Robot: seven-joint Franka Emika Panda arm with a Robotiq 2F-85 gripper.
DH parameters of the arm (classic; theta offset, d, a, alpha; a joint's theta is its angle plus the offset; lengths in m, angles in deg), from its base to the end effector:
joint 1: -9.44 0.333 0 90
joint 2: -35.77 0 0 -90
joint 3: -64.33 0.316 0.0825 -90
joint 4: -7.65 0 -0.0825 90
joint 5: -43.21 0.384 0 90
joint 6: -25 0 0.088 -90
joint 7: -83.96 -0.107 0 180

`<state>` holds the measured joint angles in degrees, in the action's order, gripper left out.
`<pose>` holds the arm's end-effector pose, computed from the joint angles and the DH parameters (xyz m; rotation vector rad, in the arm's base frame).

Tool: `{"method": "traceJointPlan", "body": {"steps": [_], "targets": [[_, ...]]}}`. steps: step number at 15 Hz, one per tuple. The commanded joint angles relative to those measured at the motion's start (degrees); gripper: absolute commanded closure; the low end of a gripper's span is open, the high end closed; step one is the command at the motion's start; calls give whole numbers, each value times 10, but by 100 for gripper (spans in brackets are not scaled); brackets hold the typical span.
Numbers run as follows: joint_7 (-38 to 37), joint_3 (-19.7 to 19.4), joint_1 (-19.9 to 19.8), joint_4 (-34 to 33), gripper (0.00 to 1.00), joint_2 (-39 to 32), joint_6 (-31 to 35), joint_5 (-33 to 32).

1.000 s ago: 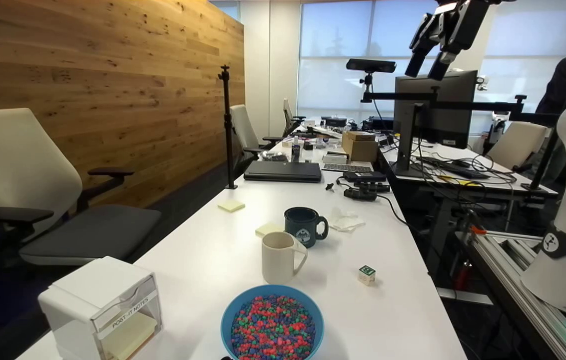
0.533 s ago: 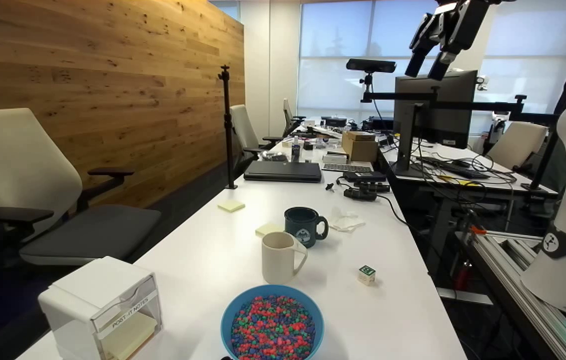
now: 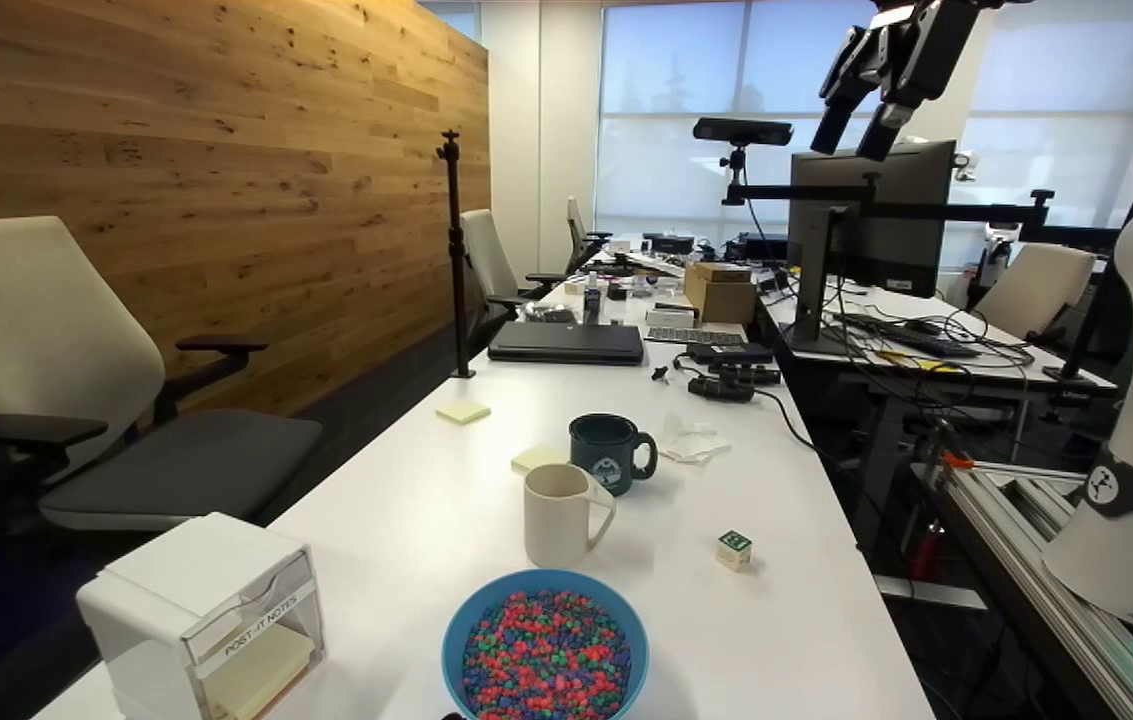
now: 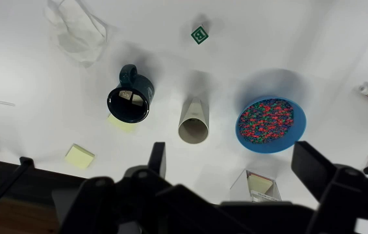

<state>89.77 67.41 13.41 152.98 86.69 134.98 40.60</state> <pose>0.3072 0.0385 0.5693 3.0097 0.3324 0.4129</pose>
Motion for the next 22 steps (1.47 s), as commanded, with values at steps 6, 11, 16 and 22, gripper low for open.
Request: {"method": "traceJointPlan", "body": {"steps": [6,11,16,22], "targets": [[-3,-3,4,-1,0,-1,-1,-3],[-3,-3,4,-1,0,-1,-1,-3],[-21,2,6,-15,0,-31,51,9],[-47,15,2,-39,0,-90,156,6]]}}
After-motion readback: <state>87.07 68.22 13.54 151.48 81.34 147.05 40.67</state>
